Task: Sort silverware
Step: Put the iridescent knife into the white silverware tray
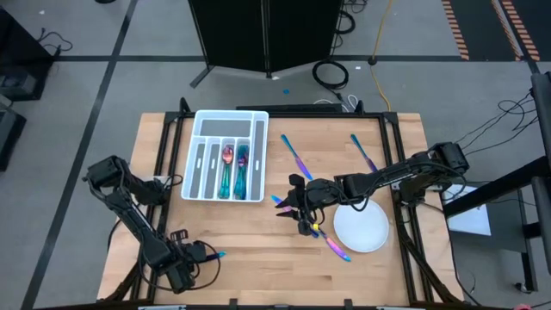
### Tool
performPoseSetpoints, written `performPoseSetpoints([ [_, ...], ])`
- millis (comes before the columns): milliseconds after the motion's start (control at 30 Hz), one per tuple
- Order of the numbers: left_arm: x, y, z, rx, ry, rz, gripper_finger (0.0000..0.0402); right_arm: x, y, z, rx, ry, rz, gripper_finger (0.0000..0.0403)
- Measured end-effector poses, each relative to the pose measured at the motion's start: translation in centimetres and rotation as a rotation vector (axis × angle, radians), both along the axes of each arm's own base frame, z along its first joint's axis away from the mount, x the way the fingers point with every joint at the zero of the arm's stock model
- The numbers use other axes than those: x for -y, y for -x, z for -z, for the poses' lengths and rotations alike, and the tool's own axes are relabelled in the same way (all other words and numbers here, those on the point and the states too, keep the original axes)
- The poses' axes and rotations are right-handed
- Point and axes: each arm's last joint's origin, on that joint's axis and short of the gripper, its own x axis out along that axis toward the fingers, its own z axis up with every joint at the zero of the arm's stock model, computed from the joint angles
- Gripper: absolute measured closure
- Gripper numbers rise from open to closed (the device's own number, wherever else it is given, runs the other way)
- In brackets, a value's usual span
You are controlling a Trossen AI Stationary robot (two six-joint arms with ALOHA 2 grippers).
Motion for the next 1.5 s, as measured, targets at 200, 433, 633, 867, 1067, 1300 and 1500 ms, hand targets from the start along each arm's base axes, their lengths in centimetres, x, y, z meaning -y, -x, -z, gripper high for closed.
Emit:
performPoseSetpoints([
  [200, 0.1, -0.1, -0.4, -0.003, -0.033, 0.006, 0.0282, 0.0, 0.0, 0.0, 0.004, -0.001, 0.001, 0.0307],
  [433, 0.3, -0.3, -0.7, -0.001, -0.030, 0.018, 0.0291, 0.0, 0.0, 0.0, 0.004, -0.001, 0.000, 0.0307],
  [633, 0.4, -0.4, -0.8, 0.001, -0.026, 0.046, 0.0338, 0.0, 0.0, 0.0, 0.004, 0.000, 0.000, 0.0307],
  [867, 0.3, -0.5, -0.8, -0.002, -0.028, 0.044, 0.0348, 0.0, 0.0, 0.0, 0.004, 0.000, 0.000, 0.0307],
  [1067, 0.0, -0.9, -0.8, -0.012, -0.020, 0.031, 0.0349, 0.0, 0.0, 0.0, 0.003, 0.000, 0.000, 0.0307],
  [1300, -0.8, -1.4, -1.6, 0.023, -0.023, 0.003, 0.0350, 0.0, 0.0, 0.0, 0.003, 0.000, 0.000, 0.0307],
  [1500, -1.8, -2.0, -3.3, 0.101, -0.019, -0.042, 0.0350, 0.0, 0.0, 0.0, 0.003, 0.000, 0.000, 0.0307],
])
